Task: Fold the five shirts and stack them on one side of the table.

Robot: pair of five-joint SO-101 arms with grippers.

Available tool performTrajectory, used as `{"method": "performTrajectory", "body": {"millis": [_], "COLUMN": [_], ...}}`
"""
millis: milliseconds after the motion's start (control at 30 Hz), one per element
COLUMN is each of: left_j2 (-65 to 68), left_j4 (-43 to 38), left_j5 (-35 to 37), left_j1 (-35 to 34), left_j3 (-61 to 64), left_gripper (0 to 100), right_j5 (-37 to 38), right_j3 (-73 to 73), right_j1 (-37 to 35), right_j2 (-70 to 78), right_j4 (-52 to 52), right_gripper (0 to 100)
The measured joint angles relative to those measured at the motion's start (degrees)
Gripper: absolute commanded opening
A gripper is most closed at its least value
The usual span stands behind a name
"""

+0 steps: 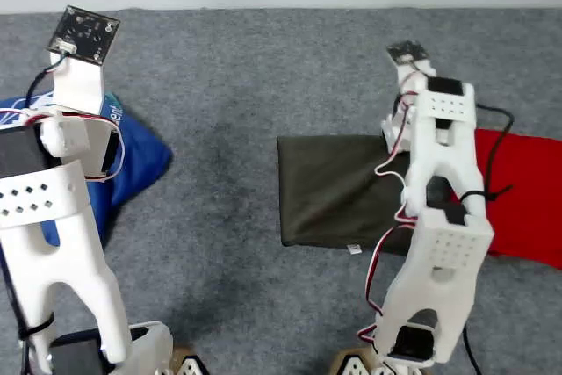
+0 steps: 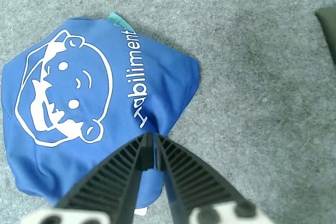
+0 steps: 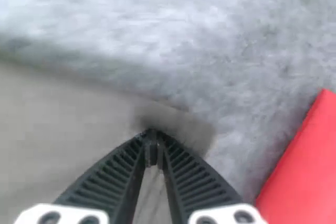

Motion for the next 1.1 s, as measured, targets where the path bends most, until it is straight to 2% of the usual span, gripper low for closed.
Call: {"method": "performTrajectory", "body": {"millis": [100,200,467,667,900,1100], "left_j2": [0.0,0.0,0.0,0.0,-2.55,-7.3], "left_j4": [0.0,0.0,0.0,0.0,0.0,0.0], "left_j5": [0.0,0.0,0.0,0.0,0.0,0.0], "left_j1": [0.0,0.0,0.0,0.0,0.0,0.0], "left_j3": [0.0,0.0,0.0,0.0,0.09,0.97], "left_gripper": [1,1,1,1,1,1], "right_j5": [0.18,0.18,0.18,-3.43,-4.13,-4.13], "right_j3": [-1.23,-4.13,-14.86,-17.23,-17.23,-17.67], "right_j1": [0.18,-0.7,-8.35,-13.01,-21.71,-23.74], "right_j2": [2.81,3.08,-0.88,-2.46,2.81,12.48], "right_j4": [-2.29,-0.26,18.73,29.63,29.27,22.07], "right_gripper": [0.9,0.9,0.9,0.9,0.9,0.9]}}
